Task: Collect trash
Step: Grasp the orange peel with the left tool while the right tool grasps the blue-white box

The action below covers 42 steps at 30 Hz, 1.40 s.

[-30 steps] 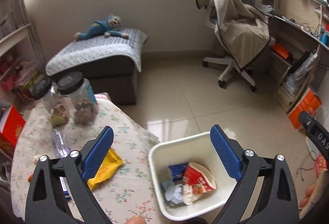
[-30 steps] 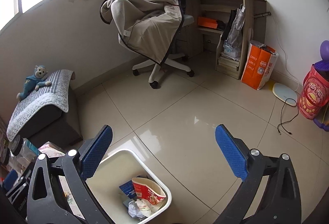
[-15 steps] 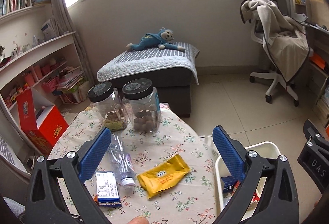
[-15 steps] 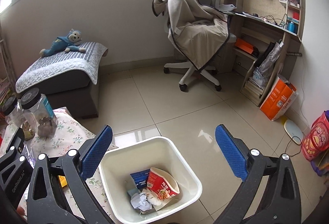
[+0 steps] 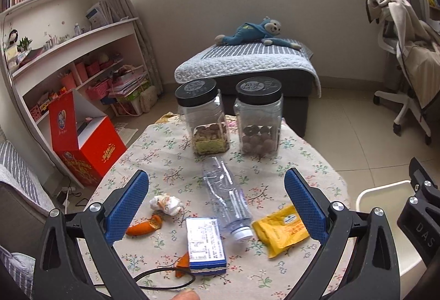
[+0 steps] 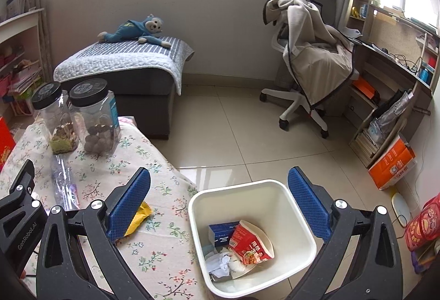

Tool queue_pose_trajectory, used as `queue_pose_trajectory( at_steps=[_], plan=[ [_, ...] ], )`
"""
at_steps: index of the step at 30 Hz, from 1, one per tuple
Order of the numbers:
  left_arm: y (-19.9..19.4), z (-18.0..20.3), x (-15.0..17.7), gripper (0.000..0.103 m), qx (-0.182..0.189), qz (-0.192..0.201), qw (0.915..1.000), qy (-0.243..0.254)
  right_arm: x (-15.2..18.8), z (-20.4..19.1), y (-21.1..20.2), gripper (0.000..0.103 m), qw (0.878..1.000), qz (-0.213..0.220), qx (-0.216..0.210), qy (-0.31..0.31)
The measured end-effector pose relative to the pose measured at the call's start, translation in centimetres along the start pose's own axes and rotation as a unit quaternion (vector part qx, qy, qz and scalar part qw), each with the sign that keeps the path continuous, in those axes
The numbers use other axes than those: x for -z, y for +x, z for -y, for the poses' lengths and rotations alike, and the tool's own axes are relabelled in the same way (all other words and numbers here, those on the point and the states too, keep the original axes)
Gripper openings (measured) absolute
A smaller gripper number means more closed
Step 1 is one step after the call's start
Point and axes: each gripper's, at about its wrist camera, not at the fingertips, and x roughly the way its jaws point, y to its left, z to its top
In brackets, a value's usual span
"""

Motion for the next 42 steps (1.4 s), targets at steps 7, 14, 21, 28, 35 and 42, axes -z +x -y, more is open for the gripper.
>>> queue_pose_trajectory(
  at_steps=[7, 14, 21, 28, 35, 42],
  plan=[
    [5.8, -5.9, 2.4, 0.096, -0.061, -0.067, 0.9957, 0.021, -0.1, -4.1, 0.4, 0.096, 0.999, -0.013, -0.031, -0.037],
    [13.5, -11.5, 5.9, 0.096, -0.013, -0.215, 0.9712, 0.101, 0.3, -8.3, 0.8, 0.096, 0.99, -0.047, -0.112, -0.076],
    [18.4, -15.5, 8.2, 0.096, 0.083, -0.319, 0.9414, 0.07, 1.8, -13.2, 2.5, 0.096, 0.973, -0.118, -0.17, -0.106],
    [20.2, -17.6, 9.0, 0.096, 0.18, -0.37, 0.9114, -0.007, 2.8, -16.0, 3.7, 0.096, 0.959, -0.17, -0.198, -0.11],
    [18.4, -24.7, 8.7, 0.096, 0.3, -0.391, 0.8295, -0.263, 2.4, -16.3, 4.2, 0.096, 0.958, -0.174, -0.201, -0.104],
    [7.9, -32.2, 2.3, 0.096, 0.124, -0.337, 0.9295, -0.085, 1.7, -16.8, 3.3, 0.096, 0.954, -0.169, -0.229, -0.096]
  ],
)
